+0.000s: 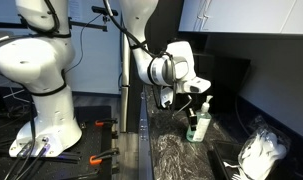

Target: Put the hand sanitizer over the counter

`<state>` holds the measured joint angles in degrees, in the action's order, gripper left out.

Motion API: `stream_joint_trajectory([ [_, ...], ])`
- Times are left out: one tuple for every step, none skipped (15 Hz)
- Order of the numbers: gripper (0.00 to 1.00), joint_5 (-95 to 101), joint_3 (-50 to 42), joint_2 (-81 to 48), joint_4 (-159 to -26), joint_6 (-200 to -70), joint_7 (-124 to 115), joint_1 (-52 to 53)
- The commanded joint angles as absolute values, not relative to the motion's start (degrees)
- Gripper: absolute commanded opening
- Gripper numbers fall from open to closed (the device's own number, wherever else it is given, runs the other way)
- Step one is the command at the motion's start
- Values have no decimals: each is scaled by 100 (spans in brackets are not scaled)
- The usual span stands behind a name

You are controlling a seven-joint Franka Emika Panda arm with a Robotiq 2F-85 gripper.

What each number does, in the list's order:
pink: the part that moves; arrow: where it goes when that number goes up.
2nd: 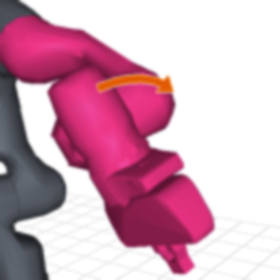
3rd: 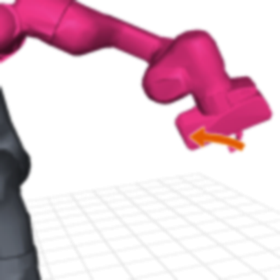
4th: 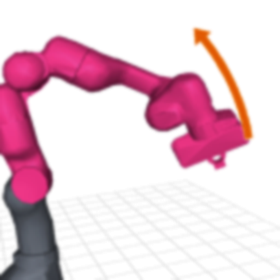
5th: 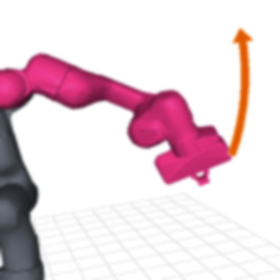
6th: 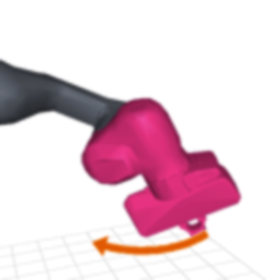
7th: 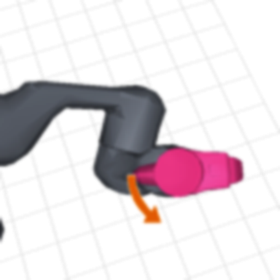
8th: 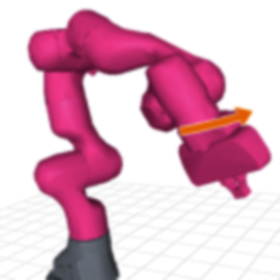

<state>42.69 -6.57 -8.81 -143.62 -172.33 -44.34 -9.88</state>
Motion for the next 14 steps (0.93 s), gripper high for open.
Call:
stream_joint_trajectory([
  [14, 4211, -685, -892, -14318, -17318, -4897, -938],
  [14, 4206, -664, -913, -14312, -17358, -4933, -948],
  [14, 4222, -669, -907, -14325, -17405, -4942, -969],
  [14, 4284, -697, -895, -14322, -17413, -4992, -952],
  [14, 4390, -737, -890, -14300, -17434, -5036, -929],
  [14, 4423, -746, -898, -14288, -17425, -5073, -920],
  [14, 4419, -730, -929, -14289, -17457, -5075, -930],
  [14, 4393, -715, -943, -14294, -17475, -5055, -938],
  [62, 4366, -703, -935, -14319, -17490, -5021, -953],
  [65, 4356, -697, -928, -14320, -17486, -5018, -949],
  [72, 4310, -670, -893, -14352, -17459, -4979, -956],
  [78, 4247, -631, -870, -14377, -17447, -4938, -966],
  [87, 4135, -560, -813, -14434, -17389, -4857, -982],
  [93, 4035, -497, -763, -14479, -17323, -4811, -990],
])
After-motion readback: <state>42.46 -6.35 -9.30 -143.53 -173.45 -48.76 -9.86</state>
